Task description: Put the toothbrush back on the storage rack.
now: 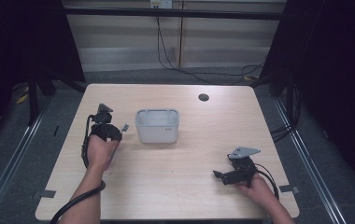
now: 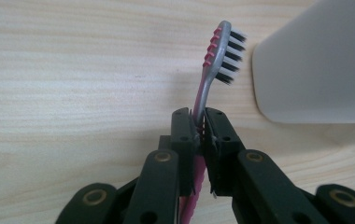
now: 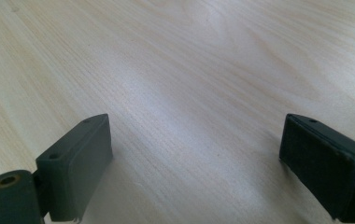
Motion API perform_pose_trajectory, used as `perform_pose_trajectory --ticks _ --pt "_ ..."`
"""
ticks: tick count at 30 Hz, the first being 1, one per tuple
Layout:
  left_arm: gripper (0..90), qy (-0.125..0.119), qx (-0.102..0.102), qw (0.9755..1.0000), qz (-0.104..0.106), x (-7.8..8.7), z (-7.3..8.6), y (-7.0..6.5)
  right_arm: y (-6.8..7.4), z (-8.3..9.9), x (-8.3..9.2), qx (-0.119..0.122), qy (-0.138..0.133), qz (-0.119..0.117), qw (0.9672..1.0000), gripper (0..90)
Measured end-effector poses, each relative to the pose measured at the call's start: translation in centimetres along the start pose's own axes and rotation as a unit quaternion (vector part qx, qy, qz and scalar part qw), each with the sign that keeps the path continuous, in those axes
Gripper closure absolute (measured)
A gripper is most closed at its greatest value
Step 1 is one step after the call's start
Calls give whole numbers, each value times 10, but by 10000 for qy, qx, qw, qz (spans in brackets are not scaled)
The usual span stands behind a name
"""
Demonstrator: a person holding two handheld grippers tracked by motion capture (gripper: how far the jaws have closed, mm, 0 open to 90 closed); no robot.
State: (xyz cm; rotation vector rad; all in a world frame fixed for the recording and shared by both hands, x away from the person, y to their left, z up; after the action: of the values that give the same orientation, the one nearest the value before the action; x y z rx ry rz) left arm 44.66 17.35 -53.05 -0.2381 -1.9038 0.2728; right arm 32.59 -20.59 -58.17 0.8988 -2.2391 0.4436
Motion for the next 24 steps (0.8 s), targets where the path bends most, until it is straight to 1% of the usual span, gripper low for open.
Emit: perform_pose_trajectory --ticks 1,3,4,8,12,15,17,18,21,22,24 --pt "834 -76 60 9999 28 1 -1 -1 0 0 0 1 1 1 10000 88" --pt "834 -167 80 9998 82 5 -3 -1 0 0 0 1 1 0 10000 88" --pt "834 -207 45 9997 95 8 -5 0 0 0 0 -1 1 0 10000 88" --pt "834 -429 59 9988 225 16 -10 -2 0 0 0 -2 3 0 10000 88" --pt "834 -488 26 9984 300 20 -11 -3 0 0 0 -1 2 1 10000 88" --pt "835 -598 36 9975 368 23 -13 -5 0 0 0 -1 2 1 10000 88" --pt "834 -698 -5 9966 439 26 -14 -7 0 0 0 1 0 1 10000 88" --pt "835 -698 -5 9966 439 26 -14 -7 0 0 0 1 0 1 10000 88" --pt "834 -852 -21 9947 577 32 -17 -11 0 0 0 -5 3 -1 10000 88" --pt "834 -852 -21 9947 577 32 -17 -11 0 0 0 -7 5 -1 10000 88" --pt "835 -927 -89 9938 611 36 -19 -13 0 0 0 -7 6 -2 10000 88"
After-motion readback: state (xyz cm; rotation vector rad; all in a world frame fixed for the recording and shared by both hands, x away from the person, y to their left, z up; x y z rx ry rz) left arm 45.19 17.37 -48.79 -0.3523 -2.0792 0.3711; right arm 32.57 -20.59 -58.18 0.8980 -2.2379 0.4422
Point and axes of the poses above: each handheld gripper's, and its own axes: x roughly backward along the jaws, z roughly out of its underside, y roughly to its left, the point moved 10 cm from there along -x, roughly forward along the jaws, and after that the axes turned 7 degrees about x, right-handed, at the moved point
